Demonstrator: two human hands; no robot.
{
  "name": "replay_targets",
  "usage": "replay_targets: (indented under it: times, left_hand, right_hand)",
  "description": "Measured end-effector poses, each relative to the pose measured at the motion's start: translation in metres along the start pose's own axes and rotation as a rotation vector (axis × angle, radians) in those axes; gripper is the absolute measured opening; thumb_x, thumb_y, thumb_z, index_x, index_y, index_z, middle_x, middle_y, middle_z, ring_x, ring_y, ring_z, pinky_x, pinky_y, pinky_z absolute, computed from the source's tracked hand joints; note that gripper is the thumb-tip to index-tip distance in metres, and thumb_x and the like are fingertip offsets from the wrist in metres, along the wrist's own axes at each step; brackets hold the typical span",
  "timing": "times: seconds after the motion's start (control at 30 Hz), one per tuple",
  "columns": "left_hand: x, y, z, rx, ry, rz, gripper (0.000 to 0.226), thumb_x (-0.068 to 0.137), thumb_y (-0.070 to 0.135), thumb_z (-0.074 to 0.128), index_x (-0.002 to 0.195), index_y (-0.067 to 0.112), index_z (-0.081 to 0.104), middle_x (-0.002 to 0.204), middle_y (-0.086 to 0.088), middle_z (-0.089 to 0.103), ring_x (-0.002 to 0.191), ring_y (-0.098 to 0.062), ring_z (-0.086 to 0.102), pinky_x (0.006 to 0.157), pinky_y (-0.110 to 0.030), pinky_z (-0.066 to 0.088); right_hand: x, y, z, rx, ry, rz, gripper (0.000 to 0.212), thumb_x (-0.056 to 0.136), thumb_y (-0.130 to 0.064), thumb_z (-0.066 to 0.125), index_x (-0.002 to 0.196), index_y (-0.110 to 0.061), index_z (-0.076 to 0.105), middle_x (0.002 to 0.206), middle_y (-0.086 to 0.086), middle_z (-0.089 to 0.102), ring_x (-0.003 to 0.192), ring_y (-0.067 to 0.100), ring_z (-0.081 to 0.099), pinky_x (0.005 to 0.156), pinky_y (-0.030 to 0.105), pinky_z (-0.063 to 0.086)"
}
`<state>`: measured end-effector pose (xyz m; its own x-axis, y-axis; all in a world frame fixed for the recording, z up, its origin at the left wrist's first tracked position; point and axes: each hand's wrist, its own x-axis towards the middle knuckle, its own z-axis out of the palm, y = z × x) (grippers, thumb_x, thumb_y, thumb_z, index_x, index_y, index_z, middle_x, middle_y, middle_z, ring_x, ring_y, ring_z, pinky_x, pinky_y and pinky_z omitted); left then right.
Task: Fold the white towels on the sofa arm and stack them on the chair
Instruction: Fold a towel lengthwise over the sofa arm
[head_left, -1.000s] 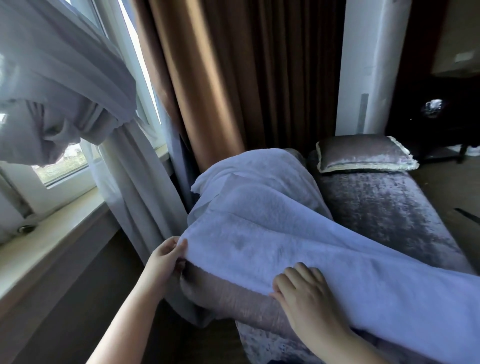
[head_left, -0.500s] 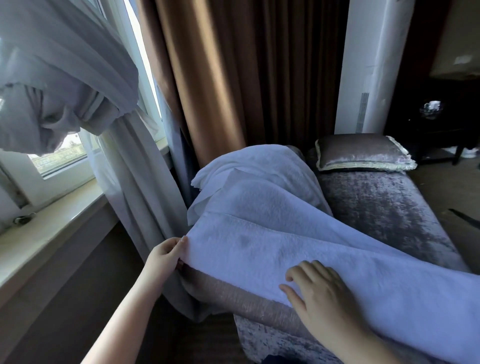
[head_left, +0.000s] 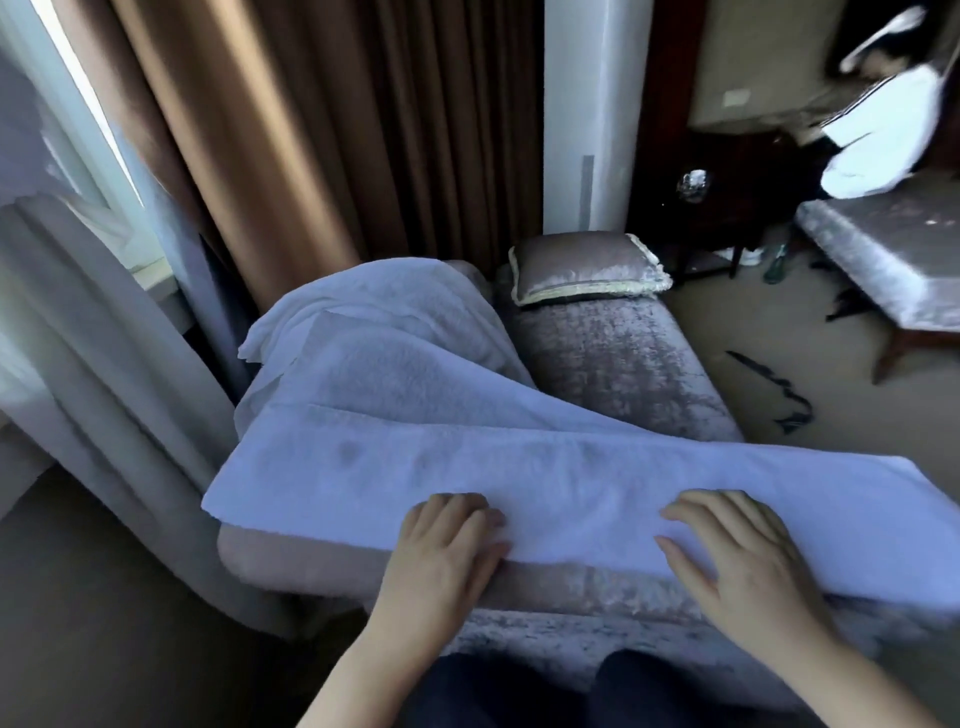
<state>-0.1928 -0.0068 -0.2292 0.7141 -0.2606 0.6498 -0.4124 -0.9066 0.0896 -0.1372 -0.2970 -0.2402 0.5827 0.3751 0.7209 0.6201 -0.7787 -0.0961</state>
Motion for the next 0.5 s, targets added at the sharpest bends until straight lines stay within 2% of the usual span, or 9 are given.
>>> replay_targets:
  times: [0.07, 0.17, 0.23, 0.3, 0.4, 0.5]
  left_hand:
    - [0.001, 0.015, 0.013, 0.009, 0.004, 0.025, 0.015, 0.090, 0.030, 0.053, 0.102, 0.022, 0.056, 0.106, 0.002, 0.061, 0.092, -0.020, 0.052, 0.076, -0.031, 0.035]
    - [0.007, 0.024, 0.024, 0.057, 0.029, -0.006, 0.014, 0.088, 0.026, 0.051, 0.093, 0.020, 0.063, 0.099, 0.001, 0.062, 0.086, -0.023, 0.052, 0.073, -0.035, 0.035]
    - [0.010, 0.027, 0.028, 0.091, 0.020, -0.056, 0.017, 0.087, 0.025, 0.050, 0.087, 0.019, 0.066, 0.097, 0.001, 0.061, 0.082, -0.024, 0.051, 0.071, -0.035, 0.033]
    - [0.010, 0.028, 0.029, 0.114, 0.005, -0.085, 0.015, 0.085, 0.023, 0.049, 0.086, 0.020, 0.064, 0.097, 0.002, 0.059, 0.082, -0.024, 0.049, 0.070, -0.035, 0.032]
    - [0.007, 0.030, 0.030, 0.118, -0.009, -0.124, 0.015, 0.082, 0.019, 0.047, 0.087, 0.019, 0.061, 0.101, 0.004, 0.055, 0.084, -0.024, 0.048, 0.071, -0.035, 0.033]
    - [0.005, 0.034, 0.028, 0.107, -0.023, -0.161, 0.017, 0.085, 0.024, 0.045, 0.085, 0.016, 0.060, 0.102, 0.004, 0.055, 0.083, -0.025, 0.048, 0.070, -0.036, 0.034]
  right_hand:
    - [-0.015, 0.018, -0.010, -0.054, -0.002, 0.057, 0.035, 0.089, -0.043, 0.050, 0.090, -0.013, 0.069, 0.093, 0.000, 0.063, 0.089, 0.021, 0.054, 0.077, 0.033, 0.039]
    - [-0.034, 0.036, -0.016, -0.092, 0.005, 0.109, 0.036, 0.089, -0.046, 0.049, 0.085, -0.016, 0.066, 0.088, -0.001, 0.061, 0.086, 0.022, 0.052, 0.074, 0.035, 0.038]
    - [-0.042, 0.044, -0.012, -0.111, 0.008, 0.100, 0.039, 0.097, -0.042, 0.041, 0.076, -0.017, 0.063, 0.078, -0.005, 0.057, 0.081, 0.020, 0.048, 0.070, 0.034, 0.037]
    - [-0.042, 0.047, -0.009, -0.115, 0.011, 0.091, 0.034, 0.095, -0.034, 0.043, 0.070, -0.018, 0.060, 0.070, -0.006, 0.055, 0.078, 0.018, 0.044, 0.069, 0.033, 0.035]
    - [-0.047, 0.050, -0.010, -0.098, -0.010, 0.077, 0.022, 0.086, -0.025, 0.047, 0.067, -0.019, 0.057, 0.068, -0.007, 0.053, 0.077, 0.016, 0.041, 0.068, 0.030, 0.032]
    - [-0.058, 0.051, -0.014, -0.068, -0.042, 0.037, 0.020, 0.087, -0.026, 0.049, 0.069, -0.021, 0.056, 0.070, -0.011, 0.050, 0.077, 0.014, 0.041, 0.070, 0.027, 0.031]
